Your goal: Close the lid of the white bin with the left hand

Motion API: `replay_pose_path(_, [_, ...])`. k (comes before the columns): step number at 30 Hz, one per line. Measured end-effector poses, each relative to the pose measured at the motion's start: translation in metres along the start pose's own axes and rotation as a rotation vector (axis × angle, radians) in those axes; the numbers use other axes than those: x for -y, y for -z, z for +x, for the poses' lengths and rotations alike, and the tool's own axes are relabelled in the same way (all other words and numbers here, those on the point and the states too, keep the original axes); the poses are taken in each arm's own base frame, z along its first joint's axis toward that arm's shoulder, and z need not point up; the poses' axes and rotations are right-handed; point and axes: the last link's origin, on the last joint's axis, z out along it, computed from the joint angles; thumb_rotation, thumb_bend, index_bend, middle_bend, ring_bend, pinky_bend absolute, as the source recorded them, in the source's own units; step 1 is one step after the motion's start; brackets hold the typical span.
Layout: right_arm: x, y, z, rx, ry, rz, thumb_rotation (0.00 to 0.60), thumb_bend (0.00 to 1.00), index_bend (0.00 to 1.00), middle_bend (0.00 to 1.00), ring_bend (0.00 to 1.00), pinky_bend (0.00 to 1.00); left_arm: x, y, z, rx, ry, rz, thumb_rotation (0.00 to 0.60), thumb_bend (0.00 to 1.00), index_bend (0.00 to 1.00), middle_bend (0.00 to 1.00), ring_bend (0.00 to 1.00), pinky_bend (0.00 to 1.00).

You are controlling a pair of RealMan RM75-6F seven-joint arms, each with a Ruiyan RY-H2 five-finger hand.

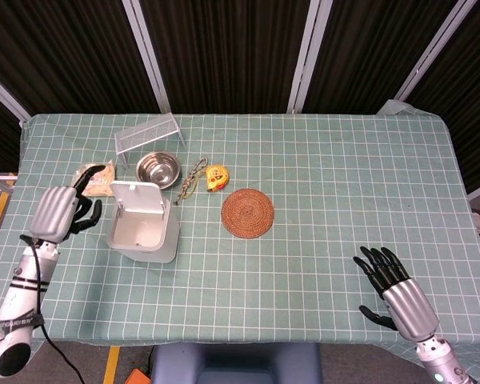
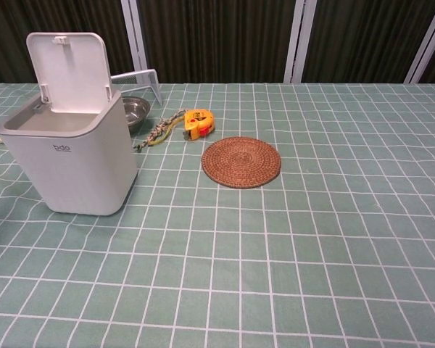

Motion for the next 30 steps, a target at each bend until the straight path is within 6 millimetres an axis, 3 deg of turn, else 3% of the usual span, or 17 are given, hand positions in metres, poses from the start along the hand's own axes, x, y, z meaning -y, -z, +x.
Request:
replay_pose_path(3, [0.000, 0.000, 0.000, 0.000, 0.005, 0.006, 0.600, 0.26, 0.00, 0.00, 0.00, 0.00, -0.017, -0.019, -0.002, 0.054, -0.022, 0.007, 0.600, 0.56, 0.19, 1.00, 1.00, 1.00])
replay_pose_path(7, [-0.002, 0.000, 0.001, -0.005, 0.001, 0.000, 0.600, 0.26, 0.00, 0.00, 0.00, 0.00, -0.032, -0.029, -0.008, 0.132, -0.058, 0.008, 0.600, 0.56, 0.26, 1.00, 1.00, 1.00])
replay_pose_path(17, [-0.002, 0.000, 0.002, -0.006, -0.005, 0.007, 0.600, 0.26, 0.00, 0.00, 0.00, 0.00, -0.044, -0.021, -0.010, 0.209, -0.117, -0.010, 0.600, 0.57, 0.39, 1.00, 1.00, 1.00])
replay_pose_path(23, [-0.001, 0.001, 0.002, -0.004, -0.014, 0.011, 0.600, 0.26, 0.00, 0.00, 0.00, 0.00, -0.044, 0.001, -0.004, 0.207, -0.147, -0.041, 0.600, 0.66, 0.36, 1.00, 1.00, 1.00])
replay_pose_path(30, [0.001, 0.003, 0.001, 0.012, -0.026, 0.025, 0.600, 0.26, 0.00, 0.00, 0.00, 0.00, -0.026, 0.049, -0.017, 0.374, -0.206, -0.054, 0.600, 0.73, 0.33, 1.00, 1.00, 1.00])
